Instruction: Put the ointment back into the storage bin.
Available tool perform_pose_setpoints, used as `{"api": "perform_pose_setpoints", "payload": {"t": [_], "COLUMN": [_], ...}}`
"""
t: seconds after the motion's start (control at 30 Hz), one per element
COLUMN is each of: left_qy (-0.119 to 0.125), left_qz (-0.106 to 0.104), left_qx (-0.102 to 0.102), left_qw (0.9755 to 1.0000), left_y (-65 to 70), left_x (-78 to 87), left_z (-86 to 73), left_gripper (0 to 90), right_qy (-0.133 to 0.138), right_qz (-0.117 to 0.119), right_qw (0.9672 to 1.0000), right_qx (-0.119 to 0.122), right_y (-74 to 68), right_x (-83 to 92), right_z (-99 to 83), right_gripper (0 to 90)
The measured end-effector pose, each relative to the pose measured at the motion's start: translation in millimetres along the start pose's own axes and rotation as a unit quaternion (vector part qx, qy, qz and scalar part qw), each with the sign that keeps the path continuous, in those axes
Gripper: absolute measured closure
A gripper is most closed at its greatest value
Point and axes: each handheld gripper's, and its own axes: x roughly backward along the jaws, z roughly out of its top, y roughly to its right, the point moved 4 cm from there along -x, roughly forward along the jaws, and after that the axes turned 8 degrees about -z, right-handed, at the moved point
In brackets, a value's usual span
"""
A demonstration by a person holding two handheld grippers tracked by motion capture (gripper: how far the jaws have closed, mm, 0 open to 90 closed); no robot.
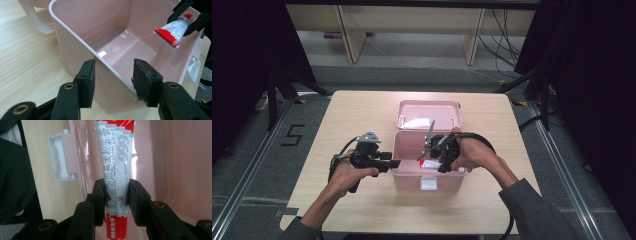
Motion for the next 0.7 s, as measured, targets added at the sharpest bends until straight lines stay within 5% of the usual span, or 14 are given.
{"api": "perform_pose_setpoints", "payload": {"t": [0.27, 0.33, 0.4, 0.63, 0.7], "left_qy": [0.000, 0.001, 0.000, 0.000, 0.000], "left_qz": [0.001, 0.001, 0.001, 0.001, 0.001], "left_qx": [0.001, 0.001, 0.000, 0.000, 0.000], "left_qw": [1.0000, 1.0000, 1.0000, 1.0000, 1.0000], "left_y": [0.2, 0.1, 0.1, 0.1, 0.2], "left_x": [0.0, -0.1, 0.0, -0.2, -0.2], "left_z": [0.0, 0.1, 0.0, 0.0, 0.1], "left_gripper": [52.7, 52.7, 52.6, 52.5, 52.5], "right_qy": [0.002, -0.007, 0.002, -0.005, 0.010], "right_qz": [0.007, 0.013, 0.014, 0.018, 0.020], "right_qw": [0.9997, 0.9999, 0.9997, 0.9998, 0.9995], "right_qx": [0.022, 0.003, 0.021, 0.005, 0.024], "right_y": [2.1, -0.9, 0.8, -1.7, 1.6], "right_x": [-8.9, -8.4, -11.8, -16.1, -19.4], "right_z": [-1.1, -0.8, -0.5, -3.2, -3.8], "right_gripper": [69.2, 69.2, 69.3, 69.2, 69.2]}}
